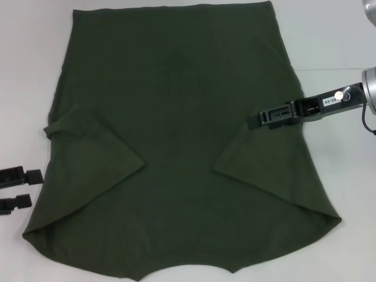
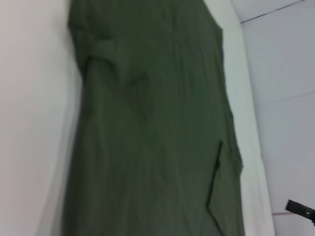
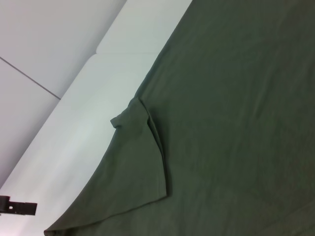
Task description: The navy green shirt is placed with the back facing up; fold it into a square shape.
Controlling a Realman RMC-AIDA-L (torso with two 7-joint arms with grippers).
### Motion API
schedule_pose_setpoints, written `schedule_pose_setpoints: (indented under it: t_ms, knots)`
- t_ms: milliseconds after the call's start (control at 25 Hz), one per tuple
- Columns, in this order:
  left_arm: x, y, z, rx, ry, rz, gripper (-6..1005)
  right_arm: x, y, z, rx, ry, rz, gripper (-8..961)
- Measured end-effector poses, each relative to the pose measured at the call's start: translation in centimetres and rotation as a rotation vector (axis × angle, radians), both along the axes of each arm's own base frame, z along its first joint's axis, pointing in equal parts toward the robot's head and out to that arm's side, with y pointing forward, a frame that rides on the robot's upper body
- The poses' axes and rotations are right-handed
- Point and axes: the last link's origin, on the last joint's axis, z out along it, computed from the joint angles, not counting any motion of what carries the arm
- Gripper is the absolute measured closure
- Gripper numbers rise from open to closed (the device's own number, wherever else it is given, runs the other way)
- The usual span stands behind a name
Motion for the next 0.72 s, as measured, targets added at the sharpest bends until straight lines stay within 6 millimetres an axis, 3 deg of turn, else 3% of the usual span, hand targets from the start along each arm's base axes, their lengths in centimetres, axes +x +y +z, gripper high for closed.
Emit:
schedule_pose_setpoints:
  t_ms: [360, 720]
  knots:
    - [-0.8, -0.4, -1.4, -0.046, 0.006, 0.069, 153, 0.1, 0.0, -0.1, 0.001, -0.005, 0.005, 64]
    - [-1.2, -0.5, -1.4, -0.054, 0.019, 0.090, 154, 0.1, 0.0, -0.5, 0.002, -0.007, 0.013, 65]
